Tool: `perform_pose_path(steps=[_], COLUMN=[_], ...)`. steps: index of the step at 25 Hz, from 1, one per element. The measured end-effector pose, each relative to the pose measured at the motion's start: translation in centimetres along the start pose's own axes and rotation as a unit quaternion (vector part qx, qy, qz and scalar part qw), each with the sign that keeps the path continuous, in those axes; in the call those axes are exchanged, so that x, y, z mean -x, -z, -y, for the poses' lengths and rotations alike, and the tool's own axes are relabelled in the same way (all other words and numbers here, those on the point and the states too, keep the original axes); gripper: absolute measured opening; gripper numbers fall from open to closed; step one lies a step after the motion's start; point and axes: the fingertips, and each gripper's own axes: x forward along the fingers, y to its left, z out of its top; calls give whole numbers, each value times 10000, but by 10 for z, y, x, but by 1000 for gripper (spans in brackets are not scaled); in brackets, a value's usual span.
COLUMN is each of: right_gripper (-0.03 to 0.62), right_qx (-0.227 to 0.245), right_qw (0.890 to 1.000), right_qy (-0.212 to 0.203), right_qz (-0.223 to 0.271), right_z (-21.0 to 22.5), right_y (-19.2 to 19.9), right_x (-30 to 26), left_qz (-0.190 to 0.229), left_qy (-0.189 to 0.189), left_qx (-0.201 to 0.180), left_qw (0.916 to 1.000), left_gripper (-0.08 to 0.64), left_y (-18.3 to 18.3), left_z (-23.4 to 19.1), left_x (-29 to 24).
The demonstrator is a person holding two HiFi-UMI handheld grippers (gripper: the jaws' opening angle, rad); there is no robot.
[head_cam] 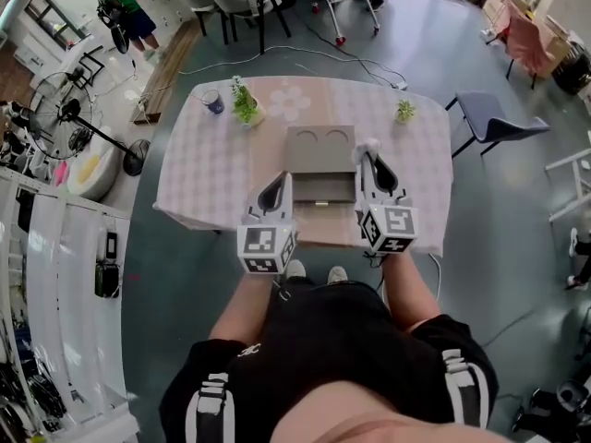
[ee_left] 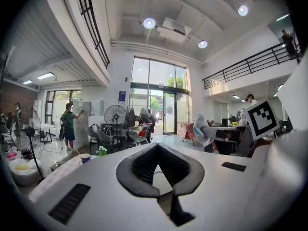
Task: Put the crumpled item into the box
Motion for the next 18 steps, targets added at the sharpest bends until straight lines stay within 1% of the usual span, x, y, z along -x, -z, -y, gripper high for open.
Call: perform_pose_path(steps=[5, 10, 15, 18], right_gripper=[40, 41, 41, 41], right_qx=[68, 206, 602, 862], right_qw=[10000, 9996, 9972, 9937], right_qy=[36, 33, -73, -222], right_qz=[-38, -197, -434, -684], right_z=[-9, -17, -28, -39], right_y=[0, 6, 17, 28], right_x=[-13, -27, -31, -32], left_qz=[98, 108, 105, 80], left_qy=[134, 199, 188, 154], left_qx=[-100, -74, -38, -10], left_qw=[9998, 9997, 9998, 9998], left_gripper=[-9, -9, -8, -8], left_y=[-11, -15, -11, -8], left_z=[-15, -28, -34, -37], left_x=[-14, -23, -19, -15])
